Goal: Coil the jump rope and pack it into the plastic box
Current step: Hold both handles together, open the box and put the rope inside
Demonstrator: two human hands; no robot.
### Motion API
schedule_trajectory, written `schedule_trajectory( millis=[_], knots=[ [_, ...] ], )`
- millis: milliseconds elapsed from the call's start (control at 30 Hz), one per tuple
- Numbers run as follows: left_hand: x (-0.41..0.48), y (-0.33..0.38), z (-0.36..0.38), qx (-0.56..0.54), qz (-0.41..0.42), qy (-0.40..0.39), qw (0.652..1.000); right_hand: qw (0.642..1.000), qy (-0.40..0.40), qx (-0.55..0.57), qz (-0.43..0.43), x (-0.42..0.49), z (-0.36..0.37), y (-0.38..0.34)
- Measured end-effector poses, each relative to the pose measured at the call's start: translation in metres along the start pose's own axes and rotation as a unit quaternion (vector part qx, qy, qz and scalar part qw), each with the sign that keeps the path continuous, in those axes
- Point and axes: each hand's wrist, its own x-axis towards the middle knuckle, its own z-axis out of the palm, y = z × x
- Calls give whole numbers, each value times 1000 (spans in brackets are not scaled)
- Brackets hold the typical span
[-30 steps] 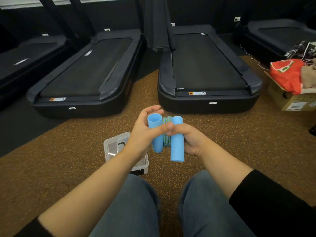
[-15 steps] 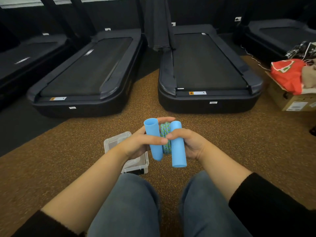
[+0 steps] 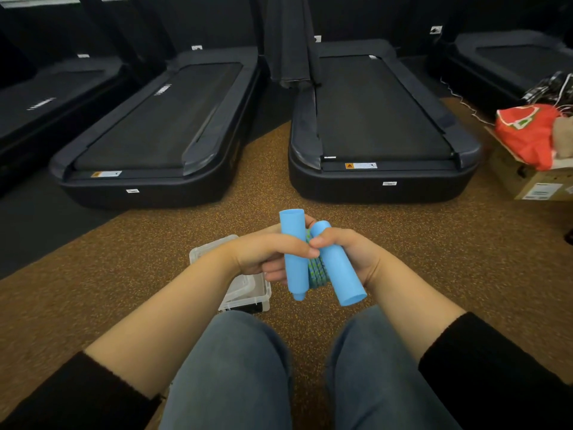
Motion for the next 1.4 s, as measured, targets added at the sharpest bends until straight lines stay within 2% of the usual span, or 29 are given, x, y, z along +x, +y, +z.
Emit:
schedule_trajectory(
  millis=[100, 233, 400, 533, 733, 867, 1033, 1233, 1400],
  knots=[
    [1, 2, -4, 2, -5, -7, 1000, 1000, -29, -6, 3, 3, 8, 1],
    [5, 5, -8, 18, -20, 29, 999, 1000, 27, -1, 12, 9, 12, -3],
    [9, 8, -8, 56, -11, 59, 997, 998, 39, -22, 35, 12, 9, -6],
    [12, 7, -6, 81, -32, 102, 991, 995, 86, -26, 48, 17, 3, -6],
    [16, 6, -8, 147, 3, 101, 984, 976, 196, -74, 61, 22, 12, -3],
    [12, 4, -14, 145, 25, 87, 985, 984, 173, -16, 34, 24, 13, -4],
    [8, -3, -23, 76, 13, 49, 996, 993, 45, 96, 43, 18, 6, -4],
    [7, -11, -27, -9, 37, 25, 999, 988, 113, 32, 100, 19, 5, -6],
    [6, -3, -31, -11, 45, -2, 999, 987, 112, -5, 113, 20, 7, -11]
  ],
)
